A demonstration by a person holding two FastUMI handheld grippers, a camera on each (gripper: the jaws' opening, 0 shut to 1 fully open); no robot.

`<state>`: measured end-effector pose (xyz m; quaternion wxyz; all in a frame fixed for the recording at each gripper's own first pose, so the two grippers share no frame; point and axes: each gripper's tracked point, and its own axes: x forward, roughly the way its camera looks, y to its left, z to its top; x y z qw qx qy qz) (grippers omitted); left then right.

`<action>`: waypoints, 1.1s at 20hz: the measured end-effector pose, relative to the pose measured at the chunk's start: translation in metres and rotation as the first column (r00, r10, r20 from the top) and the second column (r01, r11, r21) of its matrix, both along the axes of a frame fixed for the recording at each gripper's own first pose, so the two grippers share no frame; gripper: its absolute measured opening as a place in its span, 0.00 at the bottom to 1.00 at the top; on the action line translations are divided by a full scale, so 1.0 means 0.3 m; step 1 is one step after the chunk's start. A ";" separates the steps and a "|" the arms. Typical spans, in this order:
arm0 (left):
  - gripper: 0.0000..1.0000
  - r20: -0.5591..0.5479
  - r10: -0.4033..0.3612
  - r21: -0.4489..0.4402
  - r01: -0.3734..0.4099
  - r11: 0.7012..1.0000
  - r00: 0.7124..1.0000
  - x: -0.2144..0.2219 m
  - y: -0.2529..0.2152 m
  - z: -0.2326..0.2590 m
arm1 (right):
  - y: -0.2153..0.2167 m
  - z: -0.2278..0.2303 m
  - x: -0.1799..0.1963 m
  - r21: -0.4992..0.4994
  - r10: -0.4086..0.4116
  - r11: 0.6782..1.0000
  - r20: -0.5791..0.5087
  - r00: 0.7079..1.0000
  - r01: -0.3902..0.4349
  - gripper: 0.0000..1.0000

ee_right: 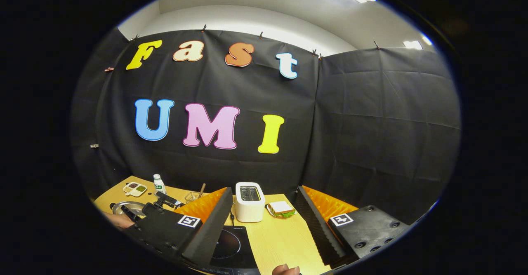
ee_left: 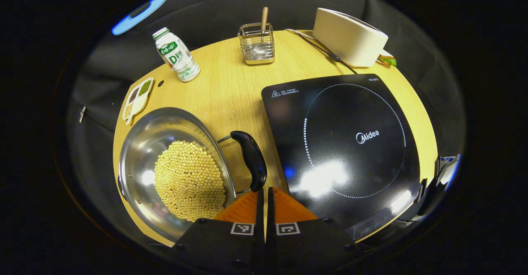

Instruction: First push the handle of the pot to place it horizontally, then grasp the pot with both hands and set it on the induction cooktop.

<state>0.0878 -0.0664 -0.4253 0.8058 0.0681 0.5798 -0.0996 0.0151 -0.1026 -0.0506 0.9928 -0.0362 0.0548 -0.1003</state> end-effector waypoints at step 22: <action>0.73 0.398 0.129 -0.184 -0.059 0.981 0.908 -0.160 0.303 0.366 | 0.441 -0.158 -0.005 0.116 0.307 0.949 -0.137 0.942 -0.292 0.98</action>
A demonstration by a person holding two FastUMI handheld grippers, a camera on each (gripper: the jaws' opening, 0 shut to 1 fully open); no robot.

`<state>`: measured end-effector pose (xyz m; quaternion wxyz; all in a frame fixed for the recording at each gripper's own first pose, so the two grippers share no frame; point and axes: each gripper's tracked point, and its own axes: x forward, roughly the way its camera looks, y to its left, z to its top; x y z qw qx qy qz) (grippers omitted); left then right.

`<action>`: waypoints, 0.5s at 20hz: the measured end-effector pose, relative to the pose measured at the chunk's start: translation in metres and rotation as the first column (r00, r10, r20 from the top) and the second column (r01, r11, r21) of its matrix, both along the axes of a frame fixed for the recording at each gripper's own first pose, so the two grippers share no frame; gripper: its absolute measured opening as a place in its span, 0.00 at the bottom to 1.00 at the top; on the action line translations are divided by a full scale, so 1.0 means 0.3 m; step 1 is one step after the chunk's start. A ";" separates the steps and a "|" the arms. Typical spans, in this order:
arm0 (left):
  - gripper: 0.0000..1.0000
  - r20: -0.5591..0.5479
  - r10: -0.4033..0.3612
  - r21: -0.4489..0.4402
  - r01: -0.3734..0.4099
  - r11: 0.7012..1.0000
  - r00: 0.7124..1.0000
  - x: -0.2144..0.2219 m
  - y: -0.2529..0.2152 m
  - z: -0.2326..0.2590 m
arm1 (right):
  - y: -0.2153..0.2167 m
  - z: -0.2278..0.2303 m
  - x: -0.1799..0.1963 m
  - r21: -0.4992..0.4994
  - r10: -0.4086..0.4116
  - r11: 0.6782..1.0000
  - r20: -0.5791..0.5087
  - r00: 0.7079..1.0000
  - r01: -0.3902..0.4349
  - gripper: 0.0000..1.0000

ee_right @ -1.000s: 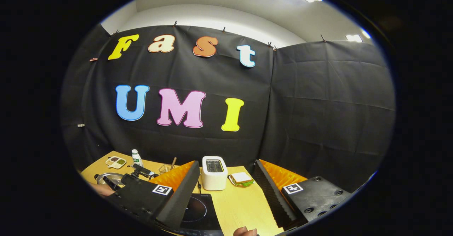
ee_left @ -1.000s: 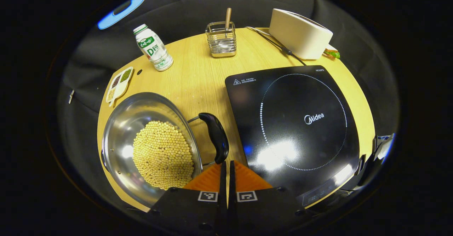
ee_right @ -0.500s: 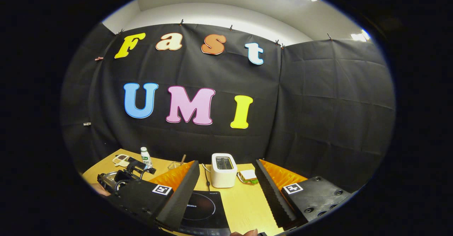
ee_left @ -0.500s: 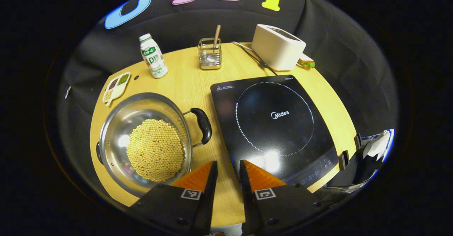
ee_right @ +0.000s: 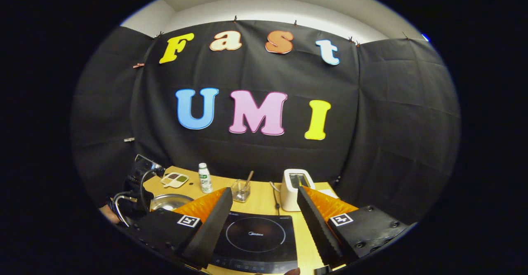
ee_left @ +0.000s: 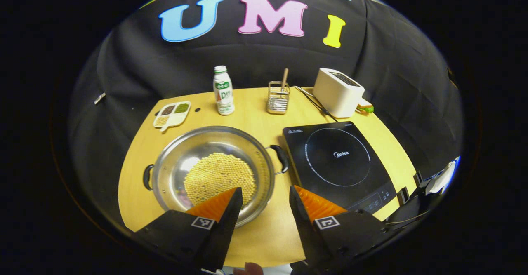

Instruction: First push the handle of the pot to place it horizontally, then grasp the pot with both hands and set it on the induction cooktop.

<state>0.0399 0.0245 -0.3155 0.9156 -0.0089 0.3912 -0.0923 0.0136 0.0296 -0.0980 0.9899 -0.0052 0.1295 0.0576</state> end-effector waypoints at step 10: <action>0.77 0.126 0.194 0.006 -0.196 0.981 0.973 0.027 0.491 0.026 | 0.246 -0.377 0.063 0.080 0.140 0.989 -0.250 0.958 -0.123 0.98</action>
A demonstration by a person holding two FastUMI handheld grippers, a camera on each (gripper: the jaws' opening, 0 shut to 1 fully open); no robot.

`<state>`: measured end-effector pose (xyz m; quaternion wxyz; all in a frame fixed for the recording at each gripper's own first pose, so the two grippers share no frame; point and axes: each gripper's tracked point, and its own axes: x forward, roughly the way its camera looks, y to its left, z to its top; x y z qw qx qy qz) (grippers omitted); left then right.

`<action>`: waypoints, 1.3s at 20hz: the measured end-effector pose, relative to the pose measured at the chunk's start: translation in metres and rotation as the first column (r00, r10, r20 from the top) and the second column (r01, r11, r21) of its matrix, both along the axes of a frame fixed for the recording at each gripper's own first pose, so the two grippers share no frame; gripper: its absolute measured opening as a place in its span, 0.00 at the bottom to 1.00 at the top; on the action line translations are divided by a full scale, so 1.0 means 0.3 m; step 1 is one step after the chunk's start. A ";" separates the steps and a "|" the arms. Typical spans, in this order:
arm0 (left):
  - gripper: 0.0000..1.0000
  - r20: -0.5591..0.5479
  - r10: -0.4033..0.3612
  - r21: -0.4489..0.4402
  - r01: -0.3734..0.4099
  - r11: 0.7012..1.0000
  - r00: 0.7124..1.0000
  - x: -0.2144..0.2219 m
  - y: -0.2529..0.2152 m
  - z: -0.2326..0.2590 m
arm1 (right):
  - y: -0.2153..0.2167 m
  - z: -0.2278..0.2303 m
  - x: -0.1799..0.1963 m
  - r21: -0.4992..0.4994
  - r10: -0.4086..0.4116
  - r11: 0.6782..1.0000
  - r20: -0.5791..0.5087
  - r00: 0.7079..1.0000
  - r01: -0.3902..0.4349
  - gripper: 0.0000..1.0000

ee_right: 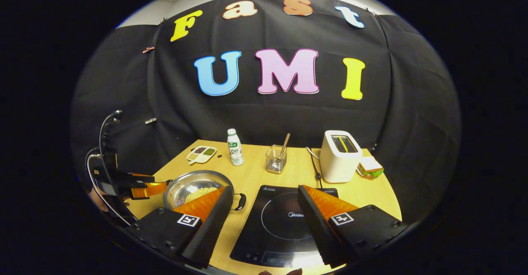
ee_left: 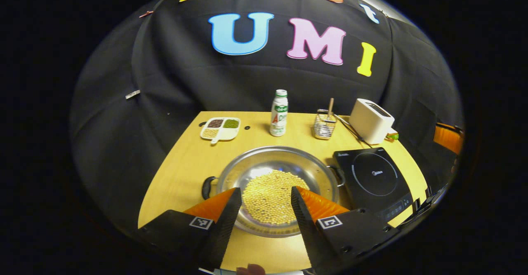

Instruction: First push the handle of the pot to place it horizontally, then grasp the pot with both hands and set it on the induction cooktop.

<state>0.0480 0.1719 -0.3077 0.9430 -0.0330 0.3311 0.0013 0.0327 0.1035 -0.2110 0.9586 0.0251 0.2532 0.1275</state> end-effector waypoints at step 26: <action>0.90 -0.237 -0.066 -0.147 0.031 0.989 0.969 0.225 0.238 -0.413 | 0.433 -0.676 0.253 0.128 0.152 0.986 -0.394 0.907 -0.110 0.99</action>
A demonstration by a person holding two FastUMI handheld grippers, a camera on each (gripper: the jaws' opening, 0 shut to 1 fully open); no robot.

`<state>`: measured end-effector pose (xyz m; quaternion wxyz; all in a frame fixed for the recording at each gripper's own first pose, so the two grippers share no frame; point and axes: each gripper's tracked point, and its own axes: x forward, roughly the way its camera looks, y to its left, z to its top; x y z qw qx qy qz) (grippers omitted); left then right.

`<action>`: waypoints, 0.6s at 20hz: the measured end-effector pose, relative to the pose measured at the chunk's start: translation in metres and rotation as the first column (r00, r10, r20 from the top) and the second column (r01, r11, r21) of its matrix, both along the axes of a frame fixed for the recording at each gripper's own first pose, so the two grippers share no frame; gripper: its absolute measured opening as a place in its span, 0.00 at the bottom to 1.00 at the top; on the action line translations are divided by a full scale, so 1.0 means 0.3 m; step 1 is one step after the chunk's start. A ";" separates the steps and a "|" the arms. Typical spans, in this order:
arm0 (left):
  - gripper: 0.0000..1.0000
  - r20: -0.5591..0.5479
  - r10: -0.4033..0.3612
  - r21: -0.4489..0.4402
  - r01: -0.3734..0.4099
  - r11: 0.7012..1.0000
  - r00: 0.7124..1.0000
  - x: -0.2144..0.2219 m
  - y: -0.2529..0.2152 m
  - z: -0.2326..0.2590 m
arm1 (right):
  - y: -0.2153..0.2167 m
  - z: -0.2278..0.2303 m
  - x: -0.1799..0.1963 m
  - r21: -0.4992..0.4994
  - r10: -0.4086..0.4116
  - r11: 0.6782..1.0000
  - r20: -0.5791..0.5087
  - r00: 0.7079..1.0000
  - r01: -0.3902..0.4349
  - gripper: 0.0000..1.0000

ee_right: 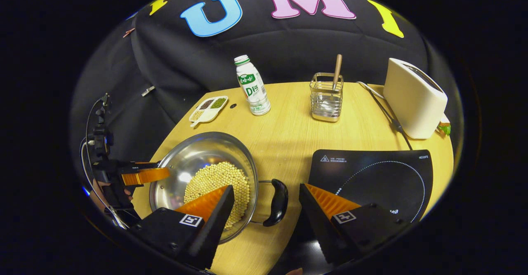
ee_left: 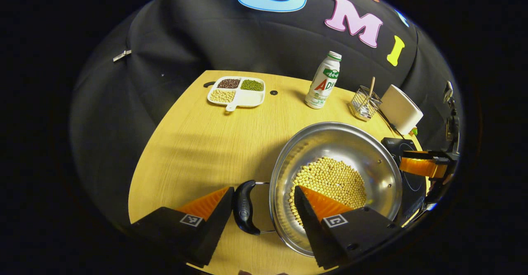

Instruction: First push the handle of the pot to place it horizontally, then grasp the pot with both hands and set it on the induction cooktop.

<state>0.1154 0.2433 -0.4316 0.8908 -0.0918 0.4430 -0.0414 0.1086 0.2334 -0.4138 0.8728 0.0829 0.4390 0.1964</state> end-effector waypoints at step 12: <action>0.76 -0.053 -0.002 0.038 0.004 0.999 0.999 0.004 0.035 -0.102 | 0.041 -0.171 0.018 -0.137 0.058 0.988 -0.090 0.994 -0.071 0.88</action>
